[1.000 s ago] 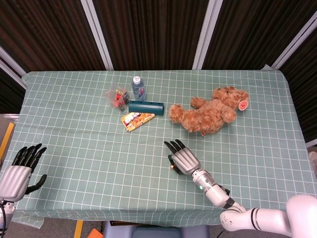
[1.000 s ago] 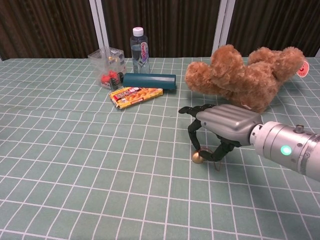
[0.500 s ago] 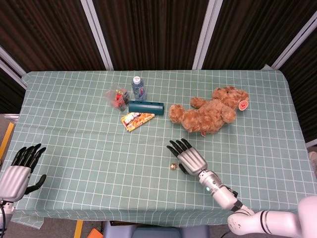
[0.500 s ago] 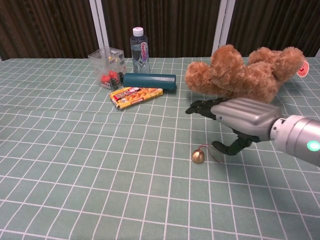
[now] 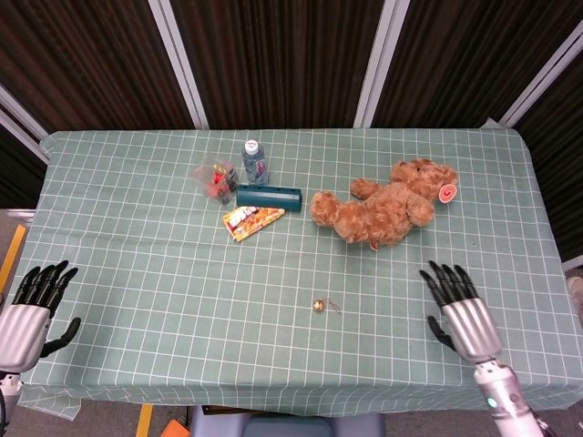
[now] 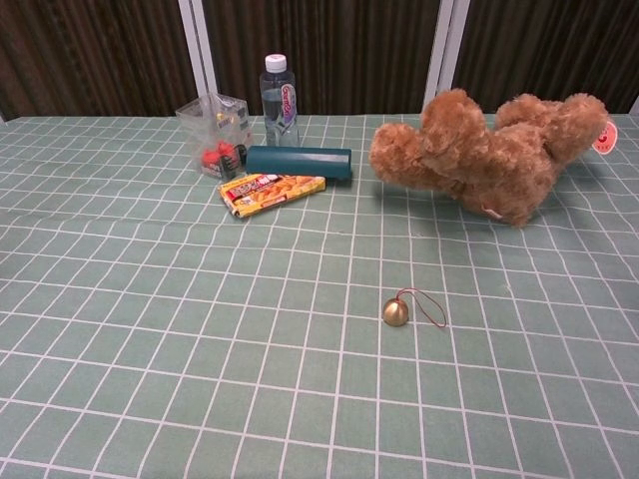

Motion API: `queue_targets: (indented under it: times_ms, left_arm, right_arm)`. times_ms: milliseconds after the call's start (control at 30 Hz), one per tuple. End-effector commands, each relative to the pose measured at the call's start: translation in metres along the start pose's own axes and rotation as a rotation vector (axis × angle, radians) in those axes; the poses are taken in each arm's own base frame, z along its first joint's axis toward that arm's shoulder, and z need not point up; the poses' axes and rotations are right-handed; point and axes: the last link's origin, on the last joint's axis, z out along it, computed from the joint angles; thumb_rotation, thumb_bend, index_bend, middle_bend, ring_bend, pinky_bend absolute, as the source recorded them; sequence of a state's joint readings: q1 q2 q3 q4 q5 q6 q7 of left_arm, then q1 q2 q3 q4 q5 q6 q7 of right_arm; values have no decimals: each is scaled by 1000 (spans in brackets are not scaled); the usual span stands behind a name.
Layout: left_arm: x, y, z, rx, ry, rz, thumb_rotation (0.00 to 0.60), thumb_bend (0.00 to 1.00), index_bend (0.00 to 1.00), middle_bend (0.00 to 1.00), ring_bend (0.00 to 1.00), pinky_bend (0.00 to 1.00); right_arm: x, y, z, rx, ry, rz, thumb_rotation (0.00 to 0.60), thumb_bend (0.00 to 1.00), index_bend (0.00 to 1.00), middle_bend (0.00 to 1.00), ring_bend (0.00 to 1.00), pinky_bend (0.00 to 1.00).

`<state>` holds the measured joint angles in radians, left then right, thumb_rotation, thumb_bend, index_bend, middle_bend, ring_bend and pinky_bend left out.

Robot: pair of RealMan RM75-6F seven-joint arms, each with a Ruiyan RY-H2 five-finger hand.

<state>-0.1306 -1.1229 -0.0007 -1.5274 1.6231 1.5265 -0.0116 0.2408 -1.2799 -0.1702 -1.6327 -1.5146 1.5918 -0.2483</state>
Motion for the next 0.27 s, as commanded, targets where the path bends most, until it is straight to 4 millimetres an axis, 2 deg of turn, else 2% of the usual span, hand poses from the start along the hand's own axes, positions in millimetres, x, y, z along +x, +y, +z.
queue_targets:
  times_ms: [33, 100, 267]
  left_arm:
    - [-1, 2, -1, -11, 7, 3, 600, 383, 0, 0, 0, 14]
    - [-6, 7, 1, -28, 7, 20, 600, 384, 0, 0, 0, 12]
    - [-9, 8, -1, -38, 3, 35, 600, 384, 0, 0, 0, 10]
  right_arm:
    - [13, 33, -33, -75, 34, -33, 600, 469, 0, 0, 0, 0]
    - [24, 38, -37, -98, 95, -9, 600, 469, 0, 0, 0, 0]
    - [20, 35, -36, -85, 77, -19, 600, 468, 0, 0, 0, 0]
